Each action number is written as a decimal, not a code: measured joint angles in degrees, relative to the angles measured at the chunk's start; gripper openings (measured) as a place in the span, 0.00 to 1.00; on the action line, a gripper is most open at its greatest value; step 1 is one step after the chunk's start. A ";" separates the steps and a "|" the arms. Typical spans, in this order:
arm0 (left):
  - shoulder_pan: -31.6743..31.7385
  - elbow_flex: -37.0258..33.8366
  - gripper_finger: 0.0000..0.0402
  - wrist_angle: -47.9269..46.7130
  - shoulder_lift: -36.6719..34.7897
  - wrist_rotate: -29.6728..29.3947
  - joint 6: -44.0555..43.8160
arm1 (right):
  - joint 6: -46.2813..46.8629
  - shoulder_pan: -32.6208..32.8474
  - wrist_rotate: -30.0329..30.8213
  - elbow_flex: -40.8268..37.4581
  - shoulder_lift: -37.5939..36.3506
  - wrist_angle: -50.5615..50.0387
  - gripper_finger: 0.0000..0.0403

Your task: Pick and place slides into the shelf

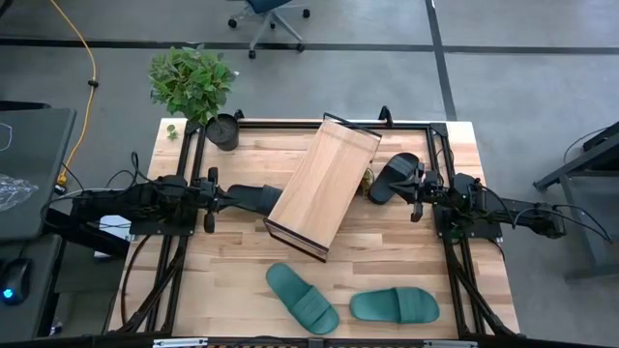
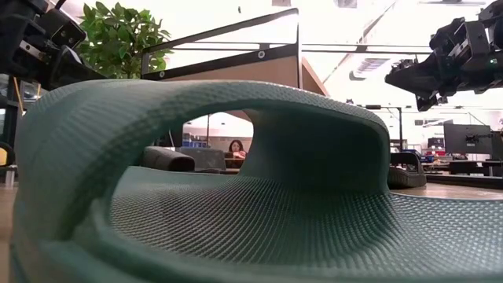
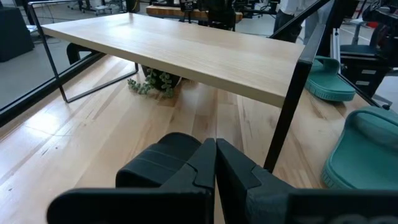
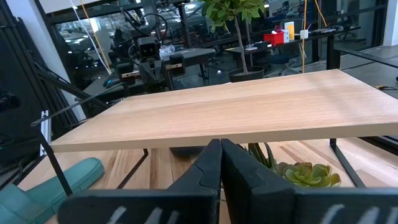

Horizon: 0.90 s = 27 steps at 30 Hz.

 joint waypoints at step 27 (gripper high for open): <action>0.00 0.00 0.00 0.12 -0.02 -0.77 -0.25 | 0.01 0.01 0.00 0.00 0.00 0.00 0.00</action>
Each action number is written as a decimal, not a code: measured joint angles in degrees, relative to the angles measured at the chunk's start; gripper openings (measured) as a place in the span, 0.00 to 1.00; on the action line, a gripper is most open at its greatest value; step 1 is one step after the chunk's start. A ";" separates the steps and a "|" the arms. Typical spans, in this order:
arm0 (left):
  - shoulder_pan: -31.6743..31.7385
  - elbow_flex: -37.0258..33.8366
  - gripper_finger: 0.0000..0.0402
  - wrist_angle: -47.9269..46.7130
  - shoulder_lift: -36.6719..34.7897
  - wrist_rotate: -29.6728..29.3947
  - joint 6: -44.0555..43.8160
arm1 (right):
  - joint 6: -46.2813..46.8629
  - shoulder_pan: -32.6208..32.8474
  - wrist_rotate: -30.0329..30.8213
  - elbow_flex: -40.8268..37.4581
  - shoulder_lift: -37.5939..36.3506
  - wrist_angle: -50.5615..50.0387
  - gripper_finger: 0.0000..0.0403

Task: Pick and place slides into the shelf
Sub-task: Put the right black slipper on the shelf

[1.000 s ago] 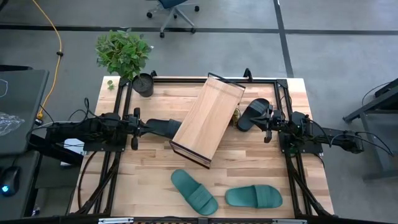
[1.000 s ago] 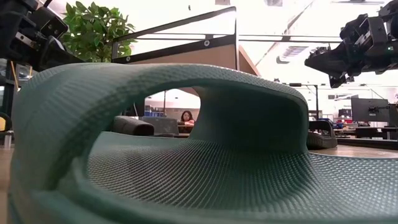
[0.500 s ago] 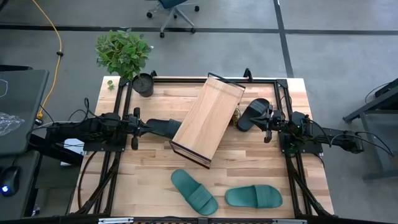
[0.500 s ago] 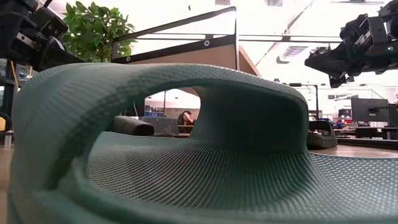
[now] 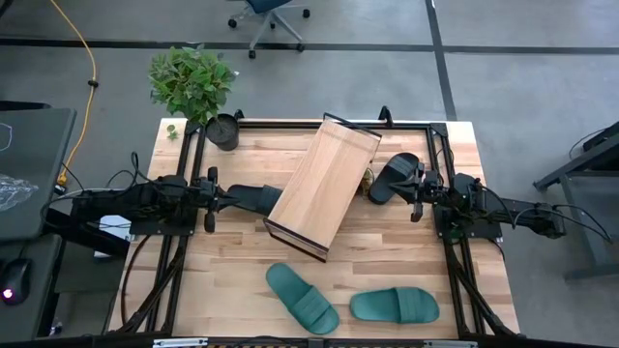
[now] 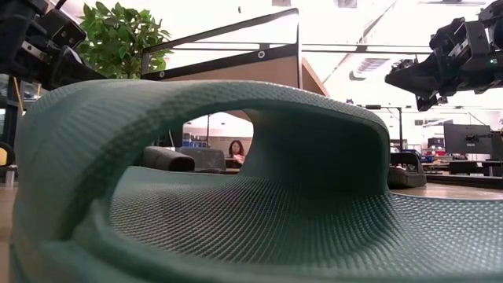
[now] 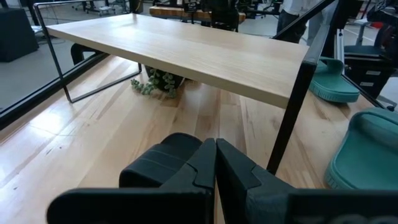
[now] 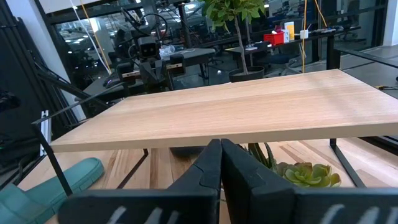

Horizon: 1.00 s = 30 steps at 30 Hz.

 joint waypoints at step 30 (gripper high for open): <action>0.02 -0.02 0.00 0.20 0.00 -2.70 -21.14 | 48.70 -0.01 2.17 0.00 0.02 0.85 0.00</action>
